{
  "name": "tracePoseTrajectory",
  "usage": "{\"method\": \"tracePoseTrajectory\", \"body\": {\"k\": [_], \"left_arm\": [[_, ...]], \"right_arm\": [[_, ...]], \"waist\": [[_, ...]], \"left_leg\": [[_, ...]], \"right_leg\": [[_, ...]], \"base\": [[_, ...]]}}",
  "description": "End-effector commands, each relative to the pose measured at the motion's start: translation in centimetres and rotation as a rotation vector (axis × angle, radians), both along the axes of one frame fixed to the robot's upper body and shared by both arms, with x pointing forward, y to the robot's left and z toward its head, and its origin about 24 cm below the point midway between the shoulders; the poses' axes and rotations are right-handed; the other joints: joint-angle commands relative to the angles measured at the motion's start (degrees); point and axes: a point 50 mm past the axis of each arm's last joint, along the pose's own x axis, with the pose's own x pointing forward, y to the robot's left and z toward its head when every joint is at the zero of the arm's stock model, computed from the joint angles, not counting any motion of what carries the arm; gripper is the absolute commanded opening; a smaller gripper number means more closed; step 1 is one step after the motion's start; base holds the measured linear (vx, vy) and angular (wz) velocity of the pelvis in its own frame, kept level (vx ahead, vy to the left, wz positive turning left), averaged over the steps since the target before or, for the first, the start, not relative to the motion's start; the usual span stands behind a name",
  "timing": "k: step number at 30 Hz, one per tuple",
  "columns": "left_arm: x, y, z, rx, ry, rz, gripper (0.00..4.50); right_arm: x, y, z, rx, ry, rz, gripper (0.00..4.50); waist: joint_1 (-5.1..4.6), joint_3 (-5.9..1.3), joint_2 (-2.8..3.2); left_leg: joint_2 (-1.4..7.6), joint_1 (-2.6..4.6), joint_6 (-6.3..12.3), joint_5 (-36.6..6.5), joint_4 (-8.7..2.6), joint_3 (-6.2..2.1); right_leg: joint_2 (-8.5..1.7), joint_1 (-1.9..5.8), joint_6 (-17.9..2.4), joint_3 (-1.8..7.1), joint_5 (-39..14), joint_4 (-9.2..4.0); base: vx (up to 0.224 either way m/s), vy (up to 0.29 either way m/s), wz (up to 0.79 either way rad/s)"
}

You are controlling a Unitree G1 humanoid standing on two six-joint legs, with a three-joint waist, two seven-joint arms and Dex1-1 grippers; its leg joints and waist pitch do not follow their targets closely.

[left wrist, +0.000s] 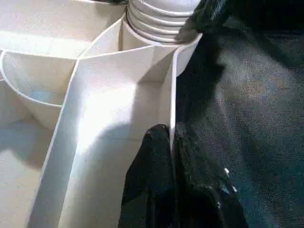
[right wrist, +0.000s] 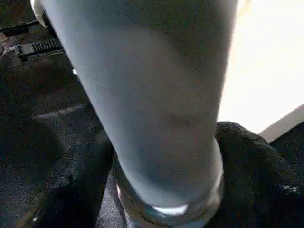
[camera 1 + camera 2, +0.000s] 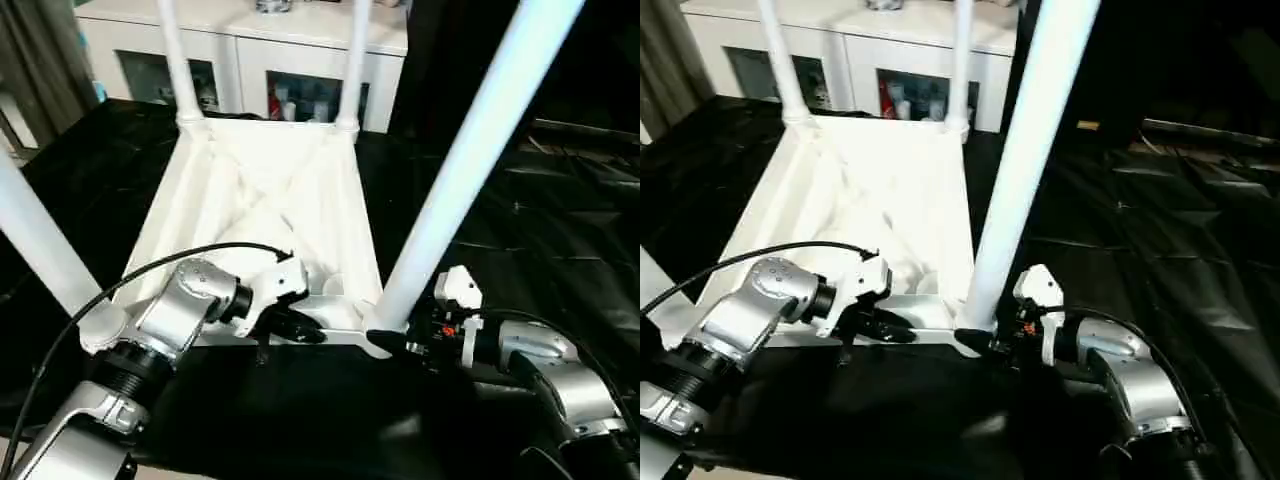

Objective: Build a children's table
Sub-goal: Rotate leg to tighten

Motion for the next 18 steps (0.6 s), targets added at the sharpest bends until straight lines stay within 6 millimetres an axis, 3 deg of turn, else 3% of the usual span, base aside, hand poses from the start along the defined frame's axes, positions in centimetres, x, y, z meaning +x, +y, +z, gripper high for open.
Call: {"method": "tracePoseTrajectory", "body": {"k": [1, 7, 13, 14, 17, 18], "left_arm": [[-1.0, -0.8, -0.9, -0.044, 0.076, -0.037, 0.0], [-1.0, -0.7, -1.0, -0.037, 0.08, -0.029, 0.0], [-0.6, -1.1, -1.4, -0.032, 0.056, 0.052, 0.0], [0.6, -2.4, -1.6, -0.037, 0.003, 0.187, 0.0], [1.5, -3.9, -2.0, -0.024, -0.05, 0.298, 0.0], [1.8, -4.7, -2.0, -0.027, -0.058, 0.334, 0.0]], "right_arm": [[0.3, 0.0, 0.2, -0.004, 0.0, 0.013, 3.25], [0.2, -0.1, 0.2, -0.002, 0.009, 0.024, 2.82], [0.9, -0.1, -0.3, 0.018, -0.008, -0.122, 2.74], [1.6, -0.2, -1.0, 0.048, 0.014, -0.31, 2.74], [2.0, 0.3, -2.0, 0.038, 0.025, -0.466, 2.73], [2.1, 0.8, -2.2, 0.043, 0.04, -0.521, 2.73]], "waist": [[0.01, -2.77, -0.74], [0.09, -2.88, -0.78], [-0.1, -2.74, -0.66], [-0.21, -2.62, -0.66], [-0.36, -2.35, -0.78], [-0.39, -2.42, -0.26]], "left_leg": [[2.0, 0.84, 3.33, -11.06, -3.48, -0.57], [1.89, 0.8, 4.24, -9.43, -3.23, -0.5], [1.9, 0.83, 3.29, -11.3, -3.37, -0.51], [1.87, 0.83, 2.6, -12.54, -3.47, -0.52], [1.75, 1.13, 0.24, -16.31, -3.71, -0.65], [1.68, 1.3, -0.63, -17.8, -3.8, -0.86]], "right_leg": [[-2.13, 2.05, -13.02, 1.01, -9.19, -2.73], [-2.1, 2.19, -13.55, 0.99, -7.24, -2.51], [-2.12, 2.05, -13.4, 1.0, -9.68, -2.83], [-2.05, 1.89, -12.95, 1.02, -11.63, -3.01], [-2.26, 1.49, -11.07, 1.05, -19.25, -3.93], [-2.34, 1.45, -9.59, 1.02, -22.49, -4.3]], "base": [[0.0, 0.0, 0.0], [0.0, 0.0, 0.0], [0.0, 0.0, 0.0], [0.0, 0.0, 0.0], [0.0, 0.0, 0.0], [-0.052, 0.001, -0.01]]}}
